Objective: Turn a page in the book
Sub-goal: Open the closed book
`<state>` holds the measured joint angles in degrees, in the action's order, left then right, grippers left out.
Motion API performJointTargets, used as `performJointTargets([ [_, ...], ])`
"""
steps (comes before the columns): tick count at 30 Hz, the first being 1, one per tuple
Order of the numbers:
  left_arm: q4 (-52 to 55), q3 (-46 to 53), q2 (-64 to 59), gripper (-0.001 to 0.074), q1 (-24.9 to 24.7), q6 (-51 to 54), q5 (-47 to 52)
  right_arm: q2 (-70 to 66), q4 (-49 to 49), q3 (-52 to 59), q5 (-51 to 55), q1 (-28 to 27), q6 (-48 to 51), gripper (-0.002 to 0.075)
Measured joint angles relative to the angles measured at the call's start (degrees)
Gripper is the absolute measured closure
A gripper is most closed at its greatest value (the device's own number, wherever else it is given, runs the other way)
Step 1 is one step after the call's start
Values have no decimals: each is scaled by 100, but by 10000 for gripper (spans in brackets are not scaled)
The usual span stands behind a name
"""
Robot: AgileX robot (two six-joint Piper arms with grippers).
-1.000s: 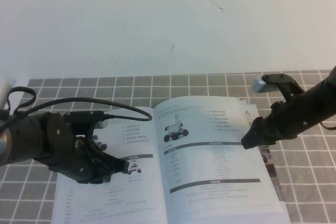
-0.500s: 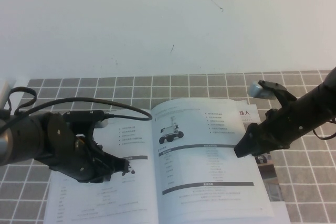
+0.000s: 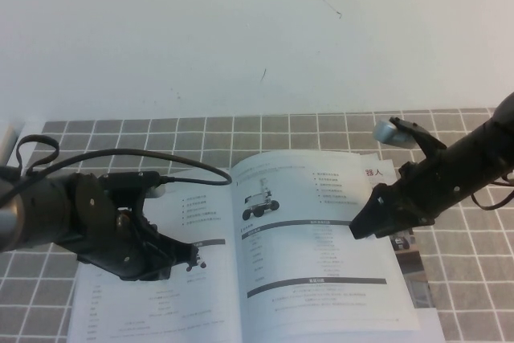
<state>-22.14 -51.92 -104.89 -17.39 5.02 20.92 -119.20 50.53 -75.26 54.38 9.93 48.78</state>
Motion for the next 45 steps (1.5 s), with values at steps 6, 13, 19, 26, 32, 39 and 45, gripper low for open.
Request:
performJointTargets([
  [6, -12, 0, 0, 738, -53, 37, -58, 0, -368, -167, -77, 0, -236, 279],
  [13, -64, 0, -13, 738, -57, 37, -112, -47, -908, -244, -99, 0, -686, 279],
  [19, -109, 0, -27, 738, -66, 37, -125, -230, -788, -281, -98, -10, -697, 279],
  [26, -129, 0, -27, 738, -66, 46, -134, -343, -34, -306, -42, -33, -237, 279],
  [32, -129, 0, -30, 738, -66, 46, -138, -380, 692, -318, 140, -33, 172, 279],
  [39, -129, 0, -39, 738, -69, 67, -147, -380, 678, -809, 628, -22, 148, 279],
  [45, -155, 0, -39, 738, -69, 90, -160, -380, -157, -1598, 1084, -22, -465, 279],
])
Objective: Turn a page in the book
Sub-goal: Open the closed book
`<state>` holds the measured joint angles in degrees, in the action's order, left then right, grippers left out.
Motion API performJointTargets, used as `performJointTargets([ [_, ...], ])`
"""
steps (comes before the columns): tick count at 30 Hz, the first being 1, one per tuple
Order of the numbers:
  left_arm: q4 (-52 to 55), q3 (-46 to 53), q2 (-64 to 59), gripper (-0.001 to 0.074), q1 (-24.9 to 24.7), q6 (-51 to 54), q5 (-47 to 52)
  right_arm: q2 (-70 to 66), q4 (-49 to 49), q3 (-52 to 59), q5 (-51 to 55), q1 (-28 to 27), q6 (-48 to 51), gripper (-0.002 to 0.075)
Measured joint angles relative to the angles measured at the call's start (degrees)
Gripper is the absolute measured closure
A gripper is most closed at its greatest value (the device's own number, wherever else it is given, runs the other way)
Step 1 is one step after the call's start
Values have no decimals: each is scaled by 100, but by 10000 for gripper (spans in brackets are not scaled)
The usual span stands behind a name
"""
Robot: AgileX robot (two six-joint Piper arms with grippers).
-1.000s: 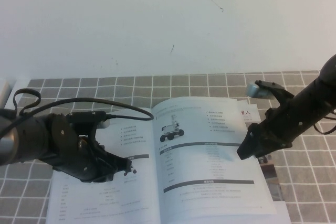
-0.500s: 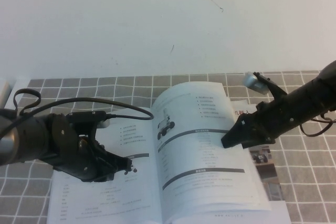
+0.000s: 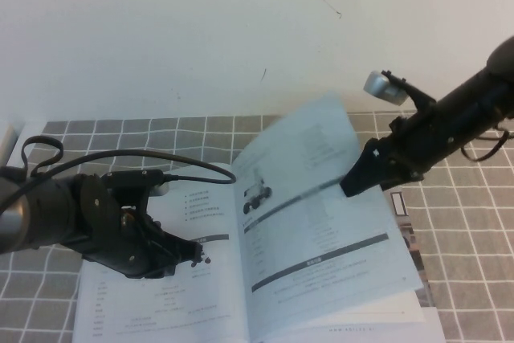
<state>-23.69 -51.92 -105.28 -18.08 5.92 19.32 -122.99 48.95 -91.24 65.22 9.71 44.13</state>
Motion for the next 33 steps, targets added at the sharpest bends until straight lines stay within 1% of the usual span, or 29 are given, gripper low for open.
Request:
performJointTargets([
  [3, 0, 0, 0, 738, -10, 0, 0, 0, -548, -450, 224, 0, -454, 279],
  [5, 0, 0, 0, 738, -10, 12, -4, 0, -698, -688, 295, 0, -605, 279],
  [8, 0, 0, 0, 738, -20, 12, -13, 0, -699, -887, 319, 0, -722, 279],
  [14, -11, 0, 0, 738, -20, 21, -17, -12, -699, -921, 358, 43, -863, 279],
  [18, -11, 0, 0, 738, -20, 21, -26, -47, -684, -921, 358, 174, -884, 279],
  [21, -11, 0, 0, 738, -20, 21, -26, -49, -489, -921, 358, 270, -884, 279],
  [29, -11, 0, 0, 738, -28, 42, -26, -73, 682, -921, 368, 295, -638, 279],
  [33, -11, 0, 0, 738, -28, 42, -26, -73, 990, -921, 368, 306, -506, 279],
])
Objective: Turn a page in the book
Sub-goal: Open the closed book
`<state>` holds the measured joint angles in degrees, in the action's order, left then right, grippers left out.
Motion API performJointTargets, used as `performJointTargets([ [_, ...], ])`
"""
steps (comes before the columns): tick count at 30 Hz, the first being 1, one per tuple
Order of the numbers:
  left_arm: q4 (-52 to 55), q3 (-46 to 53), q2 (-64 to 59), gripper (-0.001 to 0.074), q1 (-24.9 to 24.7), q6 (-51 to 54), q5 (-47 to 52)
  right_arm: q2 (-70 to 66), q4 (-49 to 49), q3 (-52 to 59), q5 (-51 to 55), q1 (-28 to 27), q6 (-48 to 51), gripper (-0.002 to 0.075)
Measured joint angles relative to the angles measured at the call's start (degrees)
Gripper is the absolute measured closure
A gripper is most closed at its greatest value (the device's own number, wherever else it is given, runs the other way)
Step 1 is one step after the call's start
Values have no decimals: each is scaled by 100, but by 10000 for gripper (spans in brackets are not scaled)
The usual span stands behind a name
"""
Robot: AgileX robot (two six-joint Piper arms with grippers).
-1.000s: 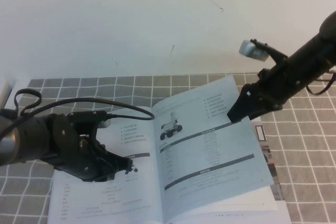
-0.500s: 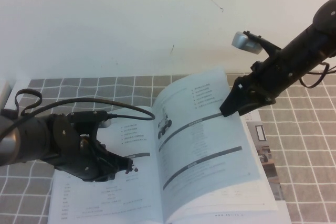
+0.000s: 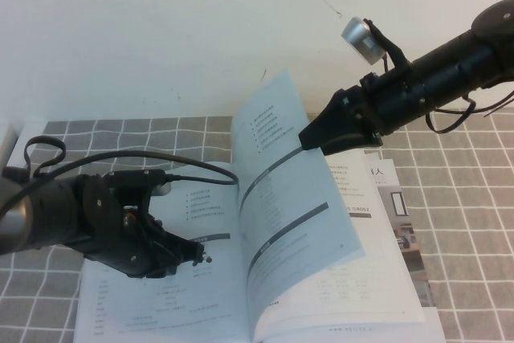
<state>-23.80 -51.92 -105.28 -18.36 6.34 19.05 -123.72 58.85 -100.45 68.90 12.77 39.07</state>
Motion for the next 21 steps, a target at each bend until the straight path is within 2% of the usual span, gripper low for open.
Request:
performJointTargets([
  [21, -31, 0, -4, 738, 0, 13, -33, 209, 225, 0, 0, 176, 185, 279],
])
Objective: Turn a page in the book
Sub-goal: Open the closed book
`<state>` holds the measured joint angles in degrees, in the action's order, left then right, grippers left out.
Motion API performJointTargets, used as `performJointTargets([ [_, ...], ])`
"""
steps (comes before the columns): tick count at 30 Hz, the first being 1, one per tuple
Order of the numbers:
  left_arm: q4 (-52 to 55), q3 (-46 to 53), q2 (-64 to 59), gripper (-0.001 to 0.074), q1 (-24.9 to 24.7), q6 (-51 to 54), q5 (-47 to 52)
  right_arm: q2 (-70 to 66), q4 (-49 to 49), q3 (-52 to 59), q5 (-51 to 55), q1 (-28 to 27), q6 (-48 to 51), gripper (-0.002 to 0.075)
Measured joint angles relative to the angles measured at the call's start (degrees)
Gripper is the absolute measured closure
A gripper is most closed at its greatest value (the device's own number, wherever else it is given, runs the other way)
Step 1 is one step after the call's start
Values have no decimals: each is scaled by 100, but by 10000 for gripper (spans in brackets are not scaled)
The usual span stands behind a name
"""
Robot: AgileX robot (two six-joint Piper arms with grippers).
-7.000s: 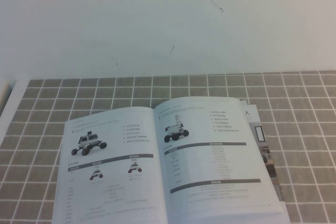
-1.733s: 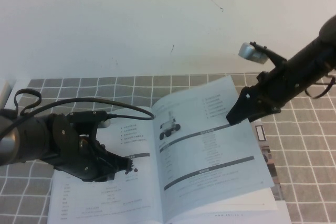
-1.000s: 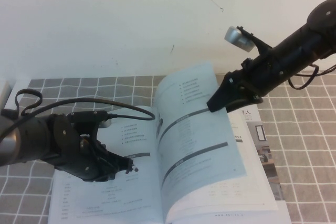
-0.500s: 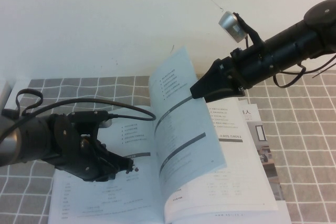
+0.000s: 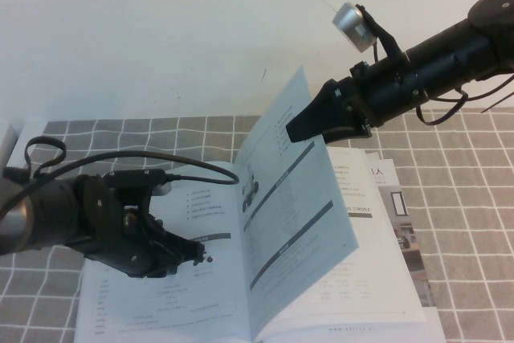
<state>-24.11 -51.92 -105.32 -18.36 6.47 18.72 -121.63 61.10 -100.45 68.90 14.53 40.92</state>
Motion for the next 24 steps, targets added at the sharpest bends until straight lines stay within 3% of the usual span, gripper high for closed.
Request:
performJointTargets([
  [24, 829, 110, 1068, 738, 22, -429, 344, 0, 43, 0, 0, 139, 0, 279],
])
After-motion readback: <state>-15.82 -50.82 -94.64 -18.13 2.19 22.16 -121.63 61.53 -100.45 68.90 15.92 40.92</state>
